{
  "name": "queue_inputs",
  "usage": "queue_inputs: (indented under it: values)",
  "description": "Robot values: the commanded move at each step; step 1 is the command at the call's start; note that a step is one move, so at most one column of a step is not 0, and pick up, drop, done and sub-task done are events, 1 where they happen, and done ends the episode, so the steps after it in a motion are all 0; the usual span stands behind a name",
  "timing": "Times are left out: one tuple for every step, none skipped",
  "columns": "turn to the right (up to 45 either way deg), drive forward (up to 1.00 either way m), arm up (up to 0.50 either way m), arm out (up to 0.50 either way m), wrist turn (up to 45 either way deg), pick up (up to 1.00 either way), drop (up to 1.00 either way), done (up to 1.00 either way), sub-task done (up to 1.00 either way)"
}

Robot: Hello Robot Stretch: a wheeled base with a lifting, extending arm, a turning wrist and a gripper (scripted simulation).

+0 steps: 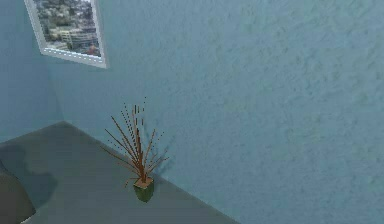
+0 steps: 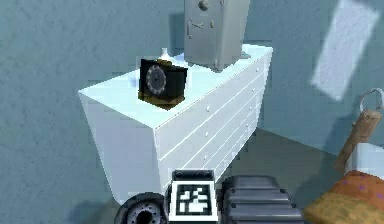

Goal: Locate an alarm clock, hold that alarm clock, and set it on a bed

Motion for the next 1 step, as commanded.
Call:
queue_inputs:
  values:
    - [0.0, 0.00, 0.00, 0.50, 0.0, 0.00, 0.00, 0.00, 0.00]
